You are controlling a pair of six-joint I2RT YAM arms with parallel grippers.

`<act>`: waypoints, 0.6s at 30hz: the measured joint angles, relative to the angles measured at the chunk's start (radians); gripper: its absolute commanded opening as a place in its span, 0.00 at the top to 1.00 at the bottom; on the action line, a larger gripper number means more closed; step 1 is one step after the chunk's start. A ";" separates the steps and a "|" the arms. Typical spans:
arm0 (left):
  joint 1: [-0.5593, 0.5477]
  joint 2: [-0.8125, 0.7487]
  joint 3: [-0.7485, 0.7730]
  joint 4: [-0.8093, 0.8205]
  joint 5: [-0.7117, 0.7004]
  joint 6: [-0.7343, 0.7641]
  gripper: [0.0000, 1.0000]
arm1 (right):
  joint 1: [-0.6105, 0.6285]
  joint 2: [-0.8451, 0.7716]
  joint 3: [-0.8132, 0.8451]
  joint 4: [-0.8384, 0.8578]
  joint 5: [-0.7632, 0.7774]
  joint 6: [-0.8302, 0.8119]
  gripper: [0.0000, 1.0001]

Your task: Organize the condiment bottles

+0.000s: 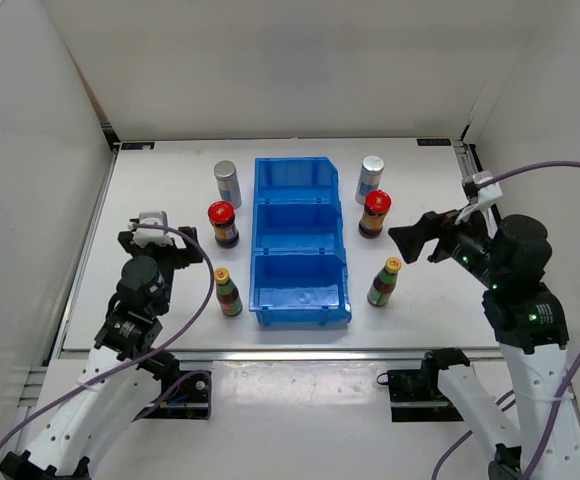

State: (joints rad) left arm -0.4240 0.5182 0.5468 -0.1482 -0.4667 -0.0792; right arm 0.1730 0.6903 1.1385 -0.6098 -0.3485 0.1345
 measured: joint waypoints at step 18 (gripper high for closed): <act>0.003 -0.105 -0.105 0.080 0.148 0.056 0.00 | 0.014 0.006 -0.159 -0.048 0.137 0.052 0.00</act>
State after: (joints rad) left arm -0.4210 0.4129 0.4419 -0.0677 -0.3183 -0.0227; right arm 0.1875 0.6964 0.9794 -0.6579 -0.2111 0.1864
